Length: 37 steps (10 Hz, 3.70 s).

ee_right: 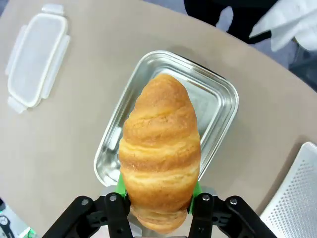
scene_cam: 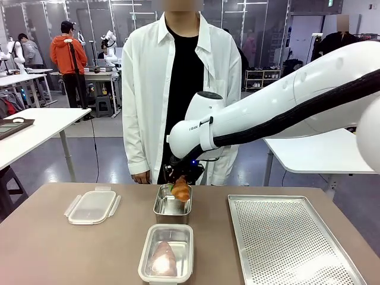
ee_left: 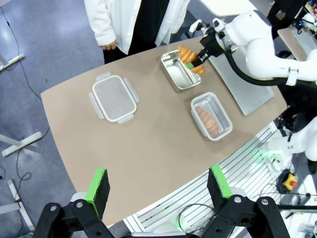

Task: Place the bread into the airtight container.
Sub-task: Pick up a Butter Roll and place it into an empty Airtight Container.

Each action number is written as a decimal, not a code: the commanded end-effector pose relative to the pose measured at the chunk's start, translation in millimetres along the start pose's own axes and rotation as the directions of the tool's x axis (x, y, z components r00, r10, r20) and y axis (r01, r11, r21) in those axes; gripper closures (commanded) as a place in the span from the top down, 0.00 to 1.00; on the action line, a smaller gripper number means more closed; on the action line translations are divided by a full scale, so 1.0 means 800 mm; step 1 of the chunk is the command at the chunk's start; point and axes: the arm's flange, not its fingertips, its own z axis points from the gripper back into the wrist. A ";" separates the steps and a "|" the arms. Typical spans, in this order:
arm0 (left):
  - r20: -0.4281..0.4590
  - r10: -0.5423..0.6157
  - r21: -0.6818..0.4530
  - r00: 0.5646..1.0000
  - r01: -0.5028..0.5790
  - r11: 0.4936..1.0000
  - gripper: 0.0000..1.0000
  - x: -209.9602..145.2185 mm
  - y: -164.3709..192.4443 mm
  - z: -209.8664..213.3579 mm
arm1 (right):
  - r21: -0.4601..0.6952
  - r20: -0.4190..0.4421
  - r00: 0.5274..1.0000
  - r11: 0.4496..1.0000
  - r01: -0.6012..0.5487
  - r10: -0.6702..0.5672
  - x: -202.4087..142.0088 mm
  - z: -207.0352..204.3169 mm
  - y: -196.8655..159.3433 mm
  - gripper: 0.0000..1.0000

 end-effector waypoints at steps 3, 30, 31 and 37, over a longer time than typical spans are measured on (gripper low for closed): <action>0.001 -0.019 -0.016 1.000 0.019 1.000 1.00 0.000 0.000 0.001 | 0.023 -0.030 0.997 0.997 0.070 -0.070 0.011 -0.028 0.011 0.51; 0.001 -0.019 -0.016 1.000 0.019 1.000 1.00 0.000 0.000 0.001 | 0.052 -0.139 0.986 0.995 -0.084 0.091 -0.008 0.139 -0.022 1.00; 0.001 -0.019 -0.016 1.000 0.019 1.000 1.00 0.000 0.000 0.001 | 0.090 -0.148 0.983 0.991 -0.096 0.109 -0.015 0.185 -0.044 1.00; 0.001 -0.019 -0.016 1.000 0.019 1.000 1.00 0.000 0.000 0.001 | 0.063 0.054 0.964 0.962 -0.264 0.261 -0.145 0.457 -0.168 1.00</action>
